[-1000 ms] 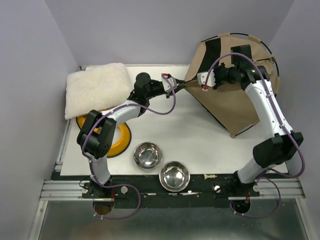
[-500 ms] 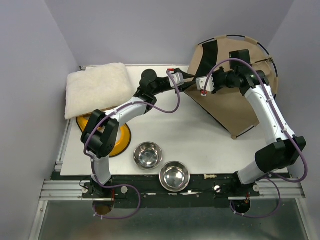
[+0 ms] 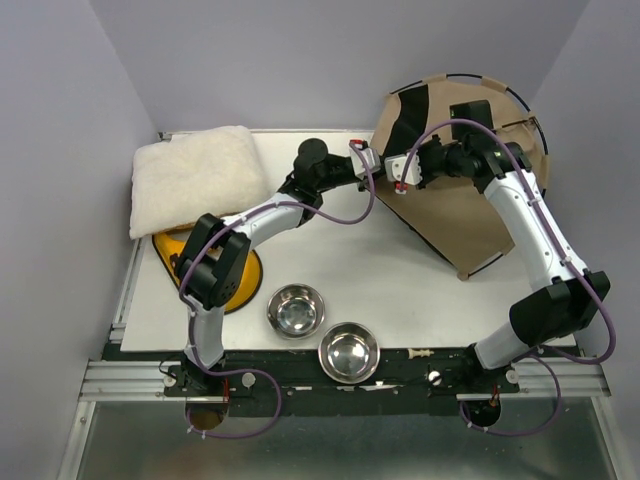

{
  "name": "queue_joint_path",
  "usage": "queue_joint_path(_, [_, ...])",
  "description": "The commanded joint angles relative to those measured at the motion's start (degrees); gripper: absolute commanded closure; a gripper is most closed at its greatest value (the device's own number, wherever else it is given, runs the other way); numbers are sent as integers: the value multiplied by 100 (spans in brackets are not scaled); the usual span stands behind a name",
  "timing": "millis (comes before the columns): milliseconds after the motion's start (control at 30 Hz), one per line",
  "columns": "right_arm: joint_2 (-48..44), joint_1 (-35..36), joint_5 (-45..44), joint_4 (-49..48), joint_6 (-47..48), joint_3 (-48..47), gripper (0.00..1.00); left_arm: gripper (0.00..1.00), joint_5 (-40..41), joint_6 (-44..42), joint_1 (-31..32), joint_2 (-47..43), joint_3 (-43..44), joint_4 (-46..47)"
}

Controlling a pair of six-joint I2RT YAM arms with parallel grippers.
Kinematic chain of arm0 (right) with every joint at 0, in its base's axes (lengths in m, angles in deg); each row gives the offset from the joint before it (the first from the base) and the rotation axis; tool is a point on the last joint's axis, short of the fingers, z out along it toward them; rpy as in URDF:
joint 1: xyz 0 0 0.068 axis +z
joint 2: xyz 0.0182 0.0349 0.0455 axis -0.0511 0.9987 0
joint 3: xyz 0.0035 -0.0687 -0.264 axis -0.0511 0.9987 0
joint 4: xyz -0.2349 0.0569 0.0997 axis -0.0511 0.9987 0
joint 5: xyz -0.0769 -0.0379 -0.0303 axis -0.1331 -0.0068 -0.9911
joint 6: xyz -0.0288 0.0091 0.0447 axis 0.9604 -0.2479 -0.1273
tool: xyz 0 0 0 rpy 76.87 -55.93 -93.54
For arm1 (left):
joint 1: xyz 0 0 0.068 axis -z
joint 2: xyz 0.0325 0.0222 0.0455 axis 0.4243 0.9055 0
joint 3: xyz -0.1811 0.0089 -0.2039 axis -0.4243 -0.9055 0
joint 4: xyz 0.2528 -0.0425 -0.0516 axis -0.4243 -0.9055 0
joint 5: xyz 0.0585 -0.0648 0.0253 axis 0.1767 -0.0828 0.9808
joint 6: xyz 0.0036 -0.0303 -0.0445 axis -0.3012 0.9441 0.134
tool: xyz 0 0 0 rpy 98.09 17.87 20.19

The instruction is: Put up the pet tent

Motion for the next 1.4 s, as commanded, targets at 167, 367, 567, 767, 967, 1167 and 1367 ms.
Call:
queue_joint_path(167, [46, -120, -499, -134, -670, -295, 88, 100, -125, -278, -362, -438, -729, -282])
queue_joint_path(367, [231, -270, 272, 384, -2048, -1551, 53, 100, -318, -805, -635, -544, -1100, -529])
queue_joint_path(567, [73, -305, 567, 325, -3588, -2107, 41, 100, -661, -893, -776, -491, -1152, -301])
queue_joint_path(767, [669, -1156, -479, -344, -4668, -2404, 45, 100, -811, -1507, -846, -667, -1512, -335])
queue_joint_path(967, [1259, -1448, -1095, -449, -5408, -2828, 45, 100, -741, -1544, -846, -807, -1785, -178])
queue_joint_path(1167, [1487, -1641, -1798, -792, -5584, -2405, 50, 100, -670, -912, -934, -878, -1908, 271])
queue_joint_path(1367, [1681, -1957, -2194, -906, -5620, -2344, 54, 100, -732, -796, -1092, -1062, -2189, 394])
